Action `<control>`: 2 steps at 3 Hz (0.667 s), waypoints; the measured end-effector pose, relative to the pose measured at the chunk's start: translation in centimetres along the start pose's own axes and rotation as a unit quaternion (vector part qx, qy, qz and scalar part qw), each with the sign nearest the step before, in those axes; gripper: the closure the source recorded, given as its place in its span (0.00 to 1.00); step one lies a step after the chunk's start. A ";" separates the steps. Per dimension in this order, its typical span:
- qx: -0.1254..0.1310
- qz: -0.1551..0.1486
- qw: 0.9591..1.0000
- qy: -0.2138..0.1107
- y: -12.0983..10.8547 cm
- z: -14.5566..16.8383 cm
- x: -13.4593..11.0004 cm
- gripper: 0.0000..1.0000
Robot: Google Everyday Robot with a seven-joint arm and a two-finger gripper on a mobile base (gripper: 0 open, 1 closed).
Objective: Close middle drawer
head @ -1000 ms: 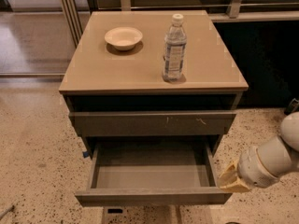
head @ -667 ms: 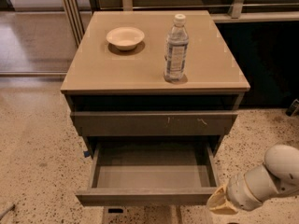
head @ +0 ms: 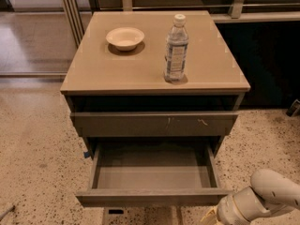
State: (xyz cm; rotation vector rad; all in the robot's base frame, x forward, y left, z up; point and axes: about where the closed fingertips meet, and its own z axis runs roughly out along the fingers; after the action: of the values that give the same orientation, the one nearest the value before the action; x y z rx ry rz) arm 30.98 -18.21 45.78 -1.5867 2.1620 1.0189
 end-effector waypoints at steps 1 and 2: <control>0.000 0.000 1.000 0.000 0.0 0.0 0.0 1.00; 0.026 -0.028 0.999 -0.006 -0.8 0.4 0.4 1.00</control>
Offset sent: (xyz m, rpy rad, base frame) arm 0.0174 -0.0057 -0.0204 0.0051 -0.2214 0.0101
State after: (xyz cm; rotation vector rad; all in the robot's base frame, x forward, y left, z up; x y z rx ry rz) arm 31.53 -18.33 44.93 -1.6040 2.1049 0.9455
